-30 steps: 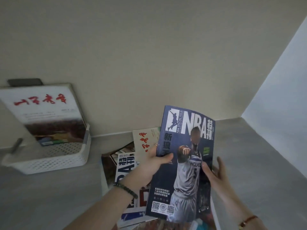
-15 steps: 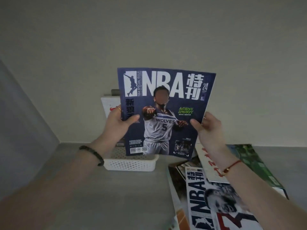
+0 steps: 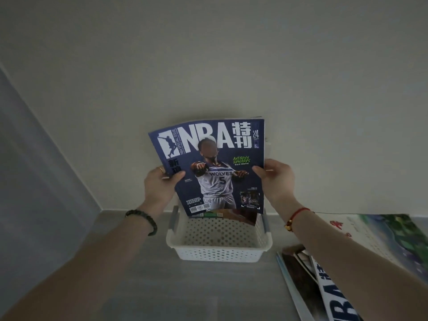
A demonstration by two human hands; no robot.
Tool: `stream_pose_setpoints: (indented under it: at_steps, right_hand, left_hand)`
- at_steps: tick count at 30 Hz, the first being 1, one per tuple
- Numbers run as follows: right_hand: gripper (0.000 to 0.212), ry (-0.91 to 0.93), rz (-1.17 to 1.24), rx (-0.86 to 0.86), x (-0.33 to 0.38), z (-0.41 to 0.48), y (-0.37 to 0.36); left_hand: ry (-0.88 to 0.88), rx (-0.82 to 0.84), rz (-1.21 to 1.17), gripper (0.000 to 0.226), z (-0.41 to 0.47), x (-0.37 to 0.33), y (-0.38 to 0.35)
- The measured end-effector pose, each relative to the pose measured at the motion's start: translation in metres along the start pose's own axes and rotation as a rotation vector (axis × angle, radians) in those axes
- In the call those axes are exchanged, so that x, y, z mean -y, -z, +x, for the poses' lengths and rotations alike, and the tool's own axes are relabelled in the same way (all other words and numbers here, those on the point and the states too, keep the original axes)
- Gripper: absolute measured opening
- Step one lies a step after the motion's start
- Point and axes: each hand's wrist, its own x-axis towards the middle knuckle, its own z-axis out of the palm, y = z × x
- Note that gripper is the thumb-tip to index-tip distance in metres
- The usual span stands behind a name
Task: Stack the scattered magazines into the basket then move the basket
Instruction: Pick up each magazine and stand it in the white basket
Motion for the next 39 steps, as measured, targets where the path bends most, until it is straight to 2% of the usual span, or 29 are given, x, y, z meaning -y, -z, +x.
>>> stream_pose_setpoints:
  at_steps: [4,8,11,12,14,16,19,21,24,29,32,34,39]
  right_hand:
    - [0.012,-0.037,-0.063,-0.015,-0.019,0.005,-0.013]
    - [0.013,-0.121,-0.146,-0.075,-0.053,-0.006,-0.012]
    - [0.009,-0.121,-0.137,-0.095,-0.062,-0.004,-0.011]
    - [0.010,-0.105,-0.139,-0.109,-0.061,-0.001,-0.011]
    - [0.028,-0.081,-0.128,-0.119,-0.058,0.005,-0.012]
    - [0.034,-0.068,-0.113,-0.089,-0.054,0.009,-0.016]
    - [0.024,-0.054,-0.166,-0.083,-0.051,0.011,-0.019]
    - [0.021,-0.028,-0.190,-0.075,-0.049,0.014,-0.015]
    - [0.021,0.002,-0.273,0.050,-0.044,0.019,0.000]
    - [0.020,-0.048,-0.304,0.148,-0.044,0.010,0.056]
    - [0.023,-0.081,-0.359,0.140,-0.052,-0.003,0.113]
    - [0.033,-0.149,-0.385,0.114,-0.060,-0.013,0.155]
    - [0.059,-0.287,-0.459,0.111,-0.082,-0.049,0.247]
  left_hand:
    - [0.011,0.018,-0.018,0.013,0.019,0.019,-0.004]
    - [-0.019,0.047,0.084,0.011,0.021,0.039,-0.015]
    - [-0.028,-0.015,0.116,0.020,0.019,0.050,-0.023]
    - [-0.028,-0.039,0.082,0.027,0.019,0.050,-0.023]
    - [-0.028,-0.030,0.007,0.036,0.021,0.048,-0.026]
    - [-0.051,0.043,0.078,0.031,0.019,0.045,-0.031]
    - [-0.086,0.097,0.141,0.018,0.016,0.044,-0.037]
    - [-0.062,0.118,0.142,0.021,0.017,0.046,-0.036]
    - [0.018,0.130,0.203,0.031,0.017,0.048,-0.033]
    - [0.105,-0.044,0.075,0.045,-0.005,0.043,-0.033]
    - [0.162,-0.076,0.018,0.044,-0.025,0.038,-0.034]
    - [0.204,-0.012,-0.051,0.039,-0.043,0.031,-0.041]
    - [0.245,0.306,-0.118,0.032,-0.104,0.013,-0.075]
